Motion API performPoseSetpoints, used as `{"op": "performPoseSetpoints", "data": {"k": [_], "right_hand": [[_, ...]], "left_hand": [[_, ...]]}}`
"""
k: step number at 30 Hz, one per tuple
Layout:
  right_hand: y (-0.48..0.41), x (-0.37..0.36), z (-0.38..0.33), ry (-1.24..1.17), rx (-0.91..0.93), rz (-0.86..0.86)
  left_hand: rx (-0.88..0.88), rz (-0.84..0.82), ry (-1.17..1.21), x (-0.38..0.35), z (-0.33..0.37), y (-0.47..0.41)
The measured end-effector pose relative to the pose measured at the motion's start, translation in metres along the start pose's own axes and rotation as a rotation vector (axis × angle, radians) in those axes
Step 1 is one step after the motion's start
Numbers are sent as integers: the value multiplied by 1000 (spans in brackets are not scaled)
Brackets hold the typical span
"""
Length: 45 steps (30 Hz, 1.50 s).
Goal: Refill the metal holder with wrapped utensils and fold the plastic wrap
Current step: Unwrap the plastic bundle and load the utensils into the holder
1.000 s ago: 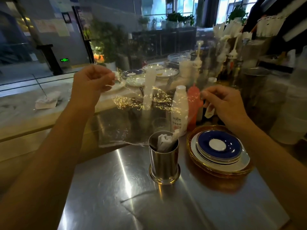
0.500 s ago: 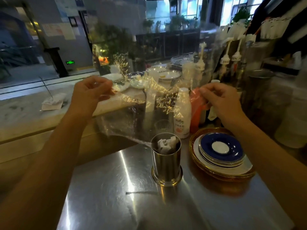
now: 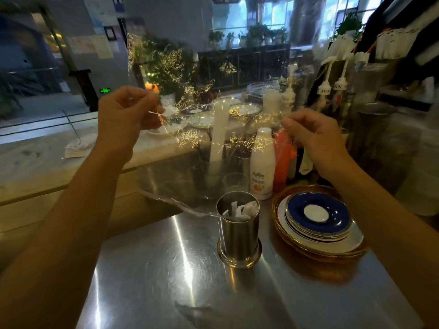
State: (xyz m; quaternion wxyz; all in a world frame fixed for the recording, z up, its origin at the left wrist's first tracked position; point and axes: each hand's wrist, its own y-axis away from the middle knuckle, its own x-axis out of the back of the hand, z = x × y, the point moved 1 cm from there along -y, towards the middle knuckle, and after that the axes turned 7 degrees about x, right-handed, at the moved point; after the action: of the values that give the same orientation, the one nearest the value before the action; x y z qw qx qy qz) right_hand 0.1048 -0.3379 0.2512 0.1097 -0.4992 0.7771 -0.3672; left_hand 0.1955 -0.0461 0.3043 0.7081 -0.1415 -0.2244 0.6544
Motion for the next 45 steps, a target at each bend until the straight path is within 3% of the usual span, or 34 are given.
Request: {"op": "performPoseSetpoints", "data": {"k": [12,20,27,31,38,45], "right_hand": [[-13,-8,-30,-204,12,131],[15,-33,4,-142,-90,7],[51,-64,32,-112,-200,-144],[76,-82,48,29,-178,-262],[104,-90,70,515,113,-490],[122,-95,84,715,267,-708]], "left_hand": [[20,62,31,13,25,1],[194,83,-2,34,-31,29],[339,207,-6,51,-84,76],[474,233,51,62,-111,105],[608,343,-50,93,-163,159],[826,440,-10,116,-213,216]]}}
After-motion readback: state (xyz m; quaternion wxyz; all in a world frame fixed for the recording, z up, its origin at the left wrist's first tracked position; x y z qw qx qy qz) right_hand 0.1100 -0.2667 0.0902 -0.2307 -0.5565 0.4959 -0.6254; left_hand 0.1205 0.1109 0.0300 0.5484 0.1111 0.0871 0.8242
